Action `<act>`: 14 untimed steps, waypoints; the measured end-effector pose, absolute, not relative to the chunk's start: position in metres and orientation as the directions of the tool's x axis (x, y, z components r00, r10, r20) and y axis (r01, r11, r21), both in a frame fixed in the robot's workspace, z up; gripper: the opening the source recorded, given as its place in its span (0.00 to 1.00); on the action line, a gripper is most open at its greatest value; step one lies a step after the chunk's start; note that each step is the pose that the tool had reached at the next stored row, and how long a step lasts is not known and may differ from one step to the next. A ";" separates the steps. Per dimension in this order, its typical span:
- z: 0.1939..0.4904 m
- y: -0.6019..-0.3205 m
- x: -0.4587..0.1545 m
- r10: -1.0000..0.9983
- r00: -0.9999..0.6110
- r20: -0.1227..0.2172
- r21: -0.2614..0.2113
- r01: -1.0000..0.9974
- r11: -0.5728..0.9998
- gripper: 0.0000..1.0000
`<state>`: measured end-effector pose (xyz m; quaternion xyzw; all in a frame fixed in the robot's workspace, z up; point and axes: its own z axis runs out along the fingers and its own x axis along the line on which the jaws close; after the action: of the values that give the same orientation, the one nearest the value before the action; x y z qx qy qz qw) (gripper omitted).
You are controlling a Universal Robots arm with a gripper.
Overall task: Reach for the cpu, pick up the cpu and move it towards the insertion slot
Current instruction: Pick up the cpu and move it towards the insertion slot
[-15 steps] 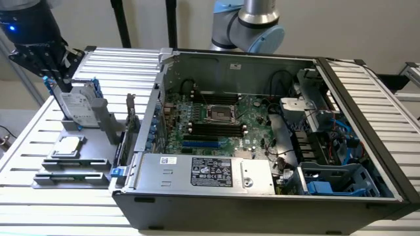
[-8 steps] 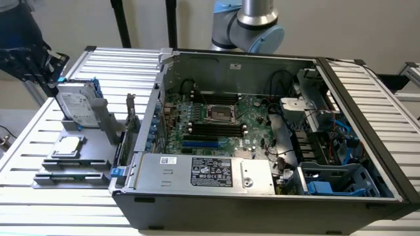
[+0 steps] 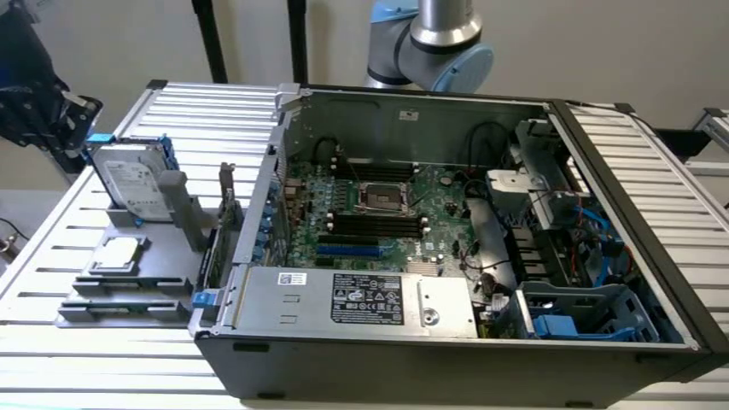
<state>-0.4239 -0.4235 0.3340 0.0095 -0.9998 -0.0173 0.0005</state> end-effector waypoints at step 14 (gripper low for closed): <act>0.334 -0.424 -0.424 -0.019 -1.000 0.001 0.034 -0.019 0.999 0.59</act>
<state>-0.4239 -0.4235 0.3340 0.0096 -0.9998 -0.0172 0.0005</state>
